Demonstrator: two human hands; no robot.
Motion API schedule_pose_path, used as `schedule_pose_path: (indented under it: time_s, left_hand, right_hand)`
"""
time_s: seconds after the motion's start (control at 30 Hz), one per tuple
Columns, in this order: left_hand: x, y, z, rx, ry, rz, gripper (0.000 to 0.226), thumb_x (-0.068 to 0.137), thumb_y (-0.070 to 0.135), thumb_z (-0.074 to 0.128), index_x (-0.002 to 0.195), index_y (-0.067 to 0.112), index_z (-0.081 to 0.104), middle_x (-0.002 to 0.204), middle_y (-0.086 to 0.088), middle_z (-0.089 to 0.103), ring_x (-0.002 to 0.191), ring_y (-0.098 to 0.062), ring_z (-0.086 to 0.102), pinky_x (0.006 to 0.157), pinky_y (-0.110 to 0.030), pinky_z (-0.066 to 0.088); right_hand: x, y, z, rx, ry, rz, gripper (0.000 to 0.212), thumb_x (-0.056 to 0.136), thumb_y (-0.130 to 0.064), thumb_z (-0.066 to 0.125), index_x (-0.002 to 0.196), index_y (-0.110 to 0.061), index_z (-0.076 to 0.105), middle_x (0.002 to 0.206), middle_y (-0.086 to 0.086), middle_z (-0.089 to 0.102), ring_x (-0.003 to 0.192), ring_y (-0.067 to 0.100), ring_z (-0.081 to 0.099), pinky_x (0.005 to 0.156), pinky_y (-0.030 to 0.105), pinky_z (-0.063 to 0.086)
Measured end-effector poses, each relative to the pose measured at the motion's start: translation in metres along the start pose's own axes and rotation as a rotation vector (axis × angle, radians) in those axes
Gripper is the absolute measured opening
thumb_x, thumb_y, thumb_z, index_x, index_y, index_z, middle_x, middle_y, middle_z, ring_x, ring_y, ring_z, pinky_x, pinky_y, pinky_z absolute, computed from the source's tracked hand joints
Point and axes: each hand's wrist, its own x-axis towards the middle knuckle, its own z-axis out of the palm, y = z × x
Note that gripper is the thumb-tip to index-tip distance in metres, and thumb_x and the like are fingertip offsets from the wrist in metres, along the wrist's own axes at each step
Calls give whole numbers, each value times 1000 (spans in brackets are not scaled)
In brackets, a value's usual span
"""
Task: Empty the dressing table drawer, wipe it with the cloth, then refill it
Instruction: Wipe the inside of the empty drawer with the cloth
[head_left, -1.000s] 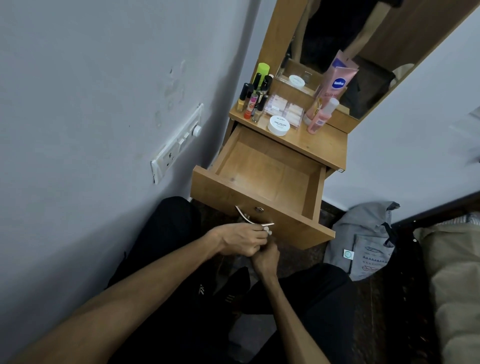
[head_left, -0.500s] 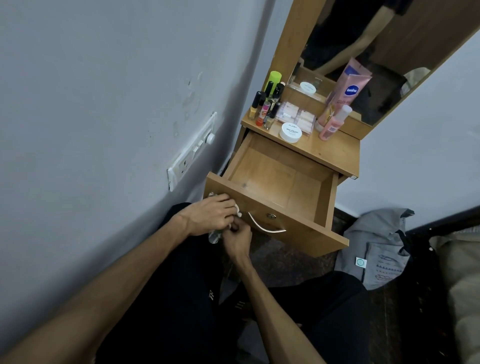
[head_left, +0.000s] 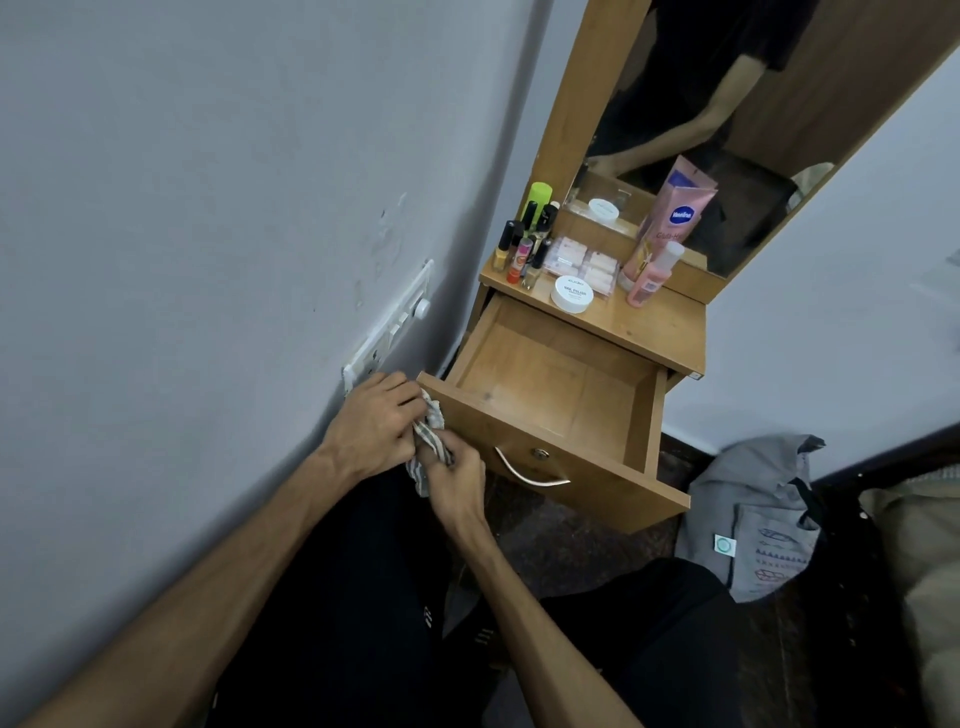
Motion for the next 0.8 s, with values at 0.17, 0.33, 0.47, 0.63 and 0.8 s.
schedule_pose_path:
  time_s: [0.17, 0.33, 0.47, 0.63, 0.8]
  left_hand:
    - [28, 10, -25, -151, 237, -51, 19, 57, 0, 54, 71, 10, 62, 76, -1, 60, 73, -23, 54, 70, -36, 44]
    - [79, 26, -42, -253, 385, -124, 20, 63, -2, 55, 78, 11, 63, 82, 1, 63, 77, -18, 56, 73, -32, 43]
    - [114, 26, -42, -235, 297, -139, 24, 72, 3, 55, 91, 10, 67, 95, -2, 66, 89, -19, 59, 81, -31, 46]
    - [131, 12, -26, -202, -17, -136, 31, 85, 8, 53, 112, 5, 68, 110, -9, 66, 97, -24, 59, 89, -40, 50]
    - [113, 2, -7, -267, -474, -301, 17, 90, 12, 55, 96, 23, 67, 96, 1, 66, 88, -14, 57, 84, -33, 50]
  right_hand:
    - [-10, -43, -24, 59, 35, -95, 25, 92, -40, 61, 86, -17, 69, 73, -1, 68, 66, 9, 60, 64, 40, 50]
    - [11, -85, -66, 4, 121, -227, 21, 94, -41, 60, 87, -22, 67, 79, 2, 69, 74, 24, 66, 65, 48, 55]
    - [48, -102, -101, -193, 205, -335, 6, 92, -30, 59, 89, -26, 63, 78, -8, 65, 71, 10, 60, 60, 33, 48]
    - [85, -99, -123, -498, 87, -305, 10, 90, -34, 52, 95, -28, 60, 84, -11, 66, 71, 6, 57, 59, 26, 39]
    - [87, -75, -121, -606, -197, -151, 13, 89, -35, 51, 88, -26, 60, 77, -7, 64, 64, 4, 54, 60, 29, 40]
